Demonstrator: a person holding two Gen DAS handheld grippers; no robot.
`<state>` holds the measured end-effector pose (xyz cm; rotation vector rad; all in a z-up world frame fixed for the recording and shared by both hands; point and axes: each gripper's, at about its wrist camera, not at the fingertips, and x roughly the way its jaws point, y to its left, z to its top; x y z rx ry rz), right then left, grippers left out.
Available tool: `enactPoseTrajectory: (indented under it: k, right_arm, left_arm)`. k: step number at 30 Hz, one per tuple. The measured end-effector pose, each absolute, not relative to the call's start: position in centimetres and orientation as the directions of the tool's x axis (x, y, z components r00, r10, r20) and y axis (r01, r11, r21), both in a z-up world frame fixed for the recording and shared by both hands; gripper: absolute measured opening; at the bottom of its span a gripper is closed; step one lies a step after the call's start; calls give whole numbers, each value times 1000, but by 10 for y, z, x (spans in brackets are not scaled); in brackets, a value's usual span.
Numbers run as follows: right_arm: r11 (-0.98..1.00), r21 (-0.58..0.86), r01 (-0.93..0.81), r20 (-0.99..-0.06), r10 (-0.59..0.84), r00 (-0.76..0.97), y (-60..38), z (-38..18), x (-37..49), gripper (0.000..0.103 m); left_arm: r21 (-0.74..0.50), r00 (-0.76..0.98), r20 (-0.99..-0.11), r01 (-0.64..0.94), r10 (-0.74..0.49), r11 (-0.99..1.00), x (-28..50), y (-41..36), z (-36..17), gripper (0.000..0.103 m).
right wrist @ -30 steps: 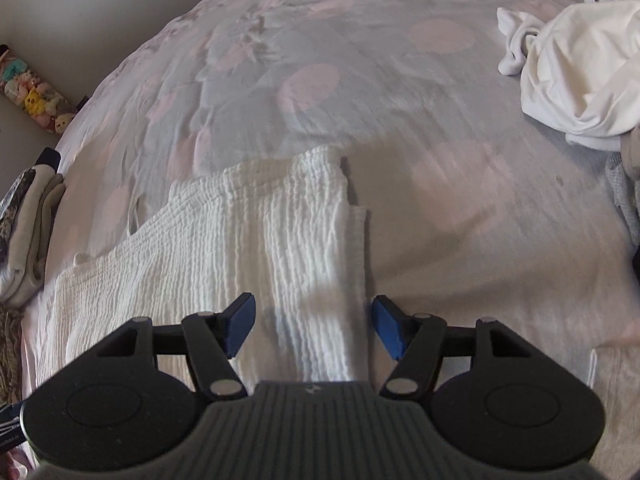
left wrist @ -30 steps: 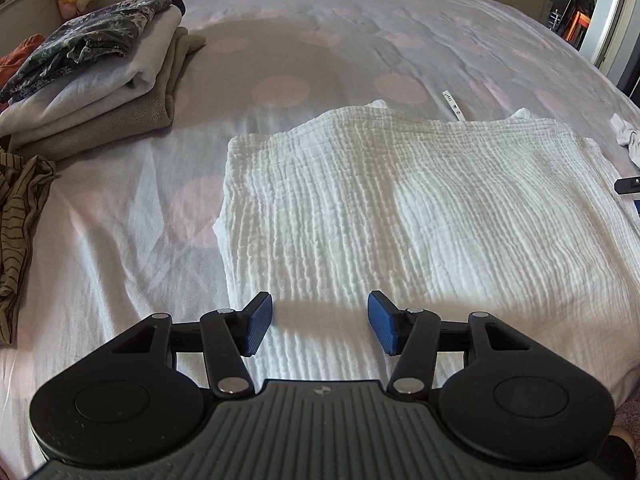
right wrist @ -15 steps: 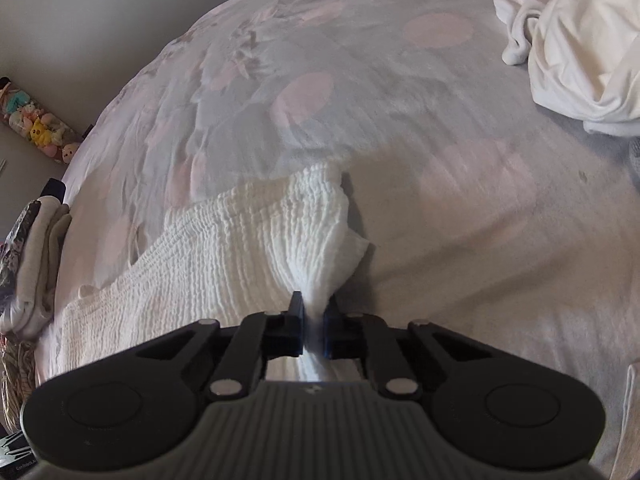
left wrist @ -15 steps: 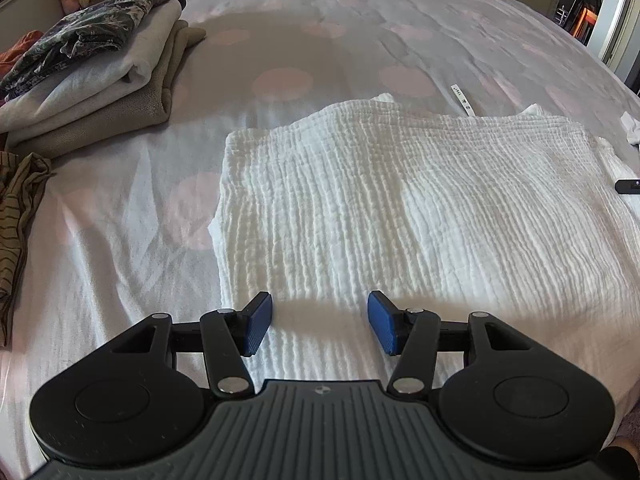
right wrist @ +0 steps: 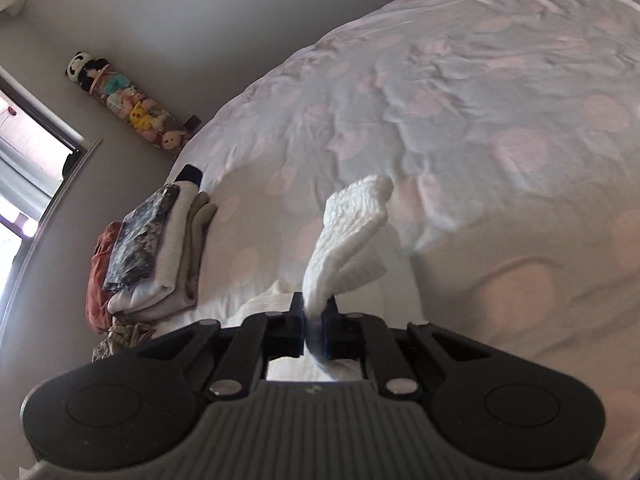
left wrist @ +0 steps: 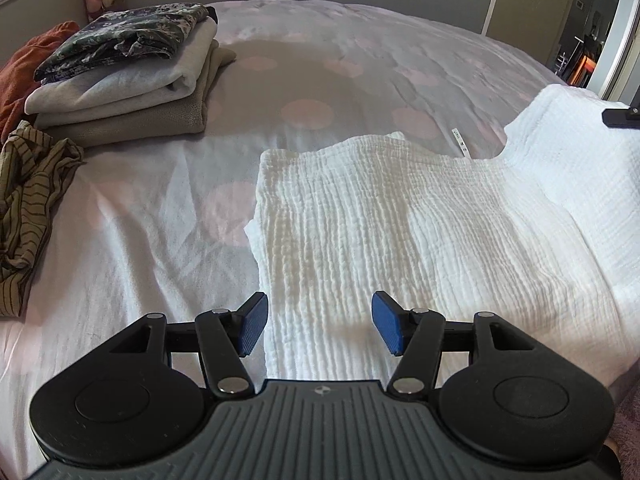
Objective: Fold clothes
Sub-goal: 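Grasp a corner of the folded shirt with the right gripper and lift it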
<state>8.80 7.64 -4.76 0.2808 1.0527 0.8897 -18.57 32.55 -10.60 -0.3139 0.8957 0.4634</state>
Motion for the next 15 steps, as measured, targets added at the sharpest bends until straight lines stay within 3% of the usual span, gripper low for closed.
enactPoseTrajectory:
  k: [8,15]
  right_arm:
    - [548,599,-584,-630,773,79,182,-49,22,9]
    - [541,581,-608,-687,726,-10,266,-96,-20,9]
  left_arm:
    - [-58,527,-797,-553,295,831,-199,352,-96,49]
    - [-81,524,-798,-585,299,807,-210,373,-103,49]
